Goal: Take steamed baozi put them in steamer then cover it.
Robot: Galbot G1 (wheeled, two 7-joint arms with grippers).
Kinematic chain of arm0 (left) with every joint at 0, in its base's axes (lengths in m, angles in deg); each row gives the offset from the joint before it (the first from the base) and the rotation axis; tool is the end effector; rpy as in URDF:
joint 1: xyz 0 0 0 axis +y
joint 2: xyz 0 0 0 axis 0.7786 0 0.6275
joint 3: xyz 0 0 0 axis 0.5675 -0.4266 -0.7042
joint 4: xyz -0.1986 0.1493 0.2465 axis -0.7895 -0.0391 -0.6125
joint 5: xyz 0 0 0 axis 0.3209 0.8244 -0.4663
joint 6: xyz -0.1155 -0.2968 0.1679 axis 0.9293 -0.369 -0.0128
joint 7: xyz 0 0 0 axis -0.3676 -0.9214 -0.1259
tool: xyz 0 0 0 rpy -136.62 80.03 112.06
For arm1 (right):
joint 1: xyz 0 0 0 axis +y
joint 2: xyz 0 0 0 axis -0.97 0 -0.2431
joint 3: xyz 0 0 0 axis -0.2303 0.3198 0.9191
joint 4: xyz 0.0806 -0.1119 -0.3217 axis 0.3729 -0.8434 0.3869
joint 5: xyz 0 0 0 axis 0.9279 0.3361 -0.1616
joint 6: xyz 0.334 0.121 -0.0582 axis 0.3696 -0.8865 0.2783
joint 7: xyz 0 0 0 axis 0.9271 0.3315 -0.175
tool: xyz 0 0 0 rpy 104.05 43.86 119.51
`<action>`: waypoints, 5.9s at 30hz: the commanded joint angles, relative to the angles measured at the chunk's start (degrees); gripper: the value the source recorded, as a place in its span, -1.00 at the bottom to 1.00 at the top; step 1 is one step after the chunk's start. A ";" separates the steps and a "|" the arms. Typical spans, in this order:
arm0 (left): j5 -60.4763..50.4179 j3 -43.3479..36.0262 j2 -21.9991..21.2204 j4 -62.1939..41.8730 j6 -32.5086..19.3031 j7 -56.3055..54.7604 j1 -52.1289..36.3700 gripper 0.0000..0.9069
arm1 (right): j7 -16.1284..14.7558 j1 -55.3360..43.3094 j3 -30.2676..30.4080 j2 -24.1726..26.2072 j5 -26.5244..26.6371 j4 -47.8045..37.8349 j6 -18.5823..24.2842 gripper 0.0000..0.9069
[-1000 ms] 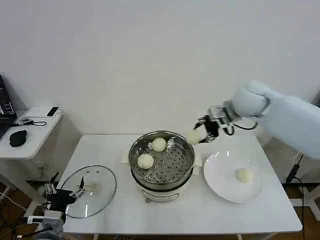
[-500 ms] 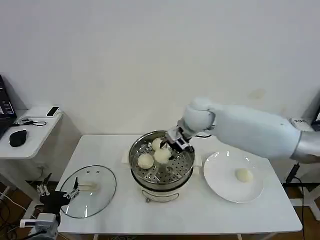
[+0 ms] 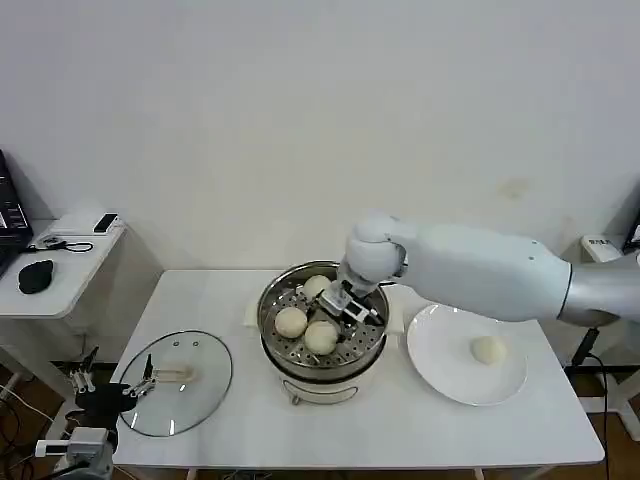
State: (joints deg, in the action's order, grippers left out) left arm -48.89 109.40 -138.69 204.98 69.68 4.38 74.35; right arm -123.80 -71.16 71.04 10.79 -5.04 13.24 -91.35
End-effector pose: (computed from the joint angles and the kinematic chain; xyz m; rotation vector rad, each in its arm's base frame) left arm 0.1635 0.1244 -0.2618 0.2504 -2.8256 -0.6666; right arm 0.4823 0.1335 -0.0915 1.9770 -0.9328 1.9791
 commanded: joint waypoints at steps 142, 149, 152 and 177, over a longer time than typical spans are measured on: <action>-0.71 -6.70 5.02 -5.14 -0.08 0.09 -5.81 1.00 | 6.65 2.78 -13.55 32.95 12.25 5.47 -24.22 0.24; -0.82 -6.12 4.48 -4.99 -0.11 0.07 -5.68 1.00 | 12.00 -9.28 -5.20 20.64 23.42 4.93 -29.58 0.27; -0.80 -5.76 4.40 -5.16 -0.25 0.02 -5.47 1.00 | 15.86 -9.96 -3.82 15.57 27.59 3.81 -32.24 0.27; -0.79 -4.71 3.81 -5.62 -0.59 -0.10 -5.36 1.00 | 26.90 3.63 -2.76 6.41 30.91 -0.45 -39.55 0.29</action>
State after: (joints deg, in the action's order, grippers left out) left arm -49.66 104.71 -134.92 199.45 69.11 4.29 69.07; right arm -99.51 -70.21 66.62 19.89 24.65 13.35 -128.99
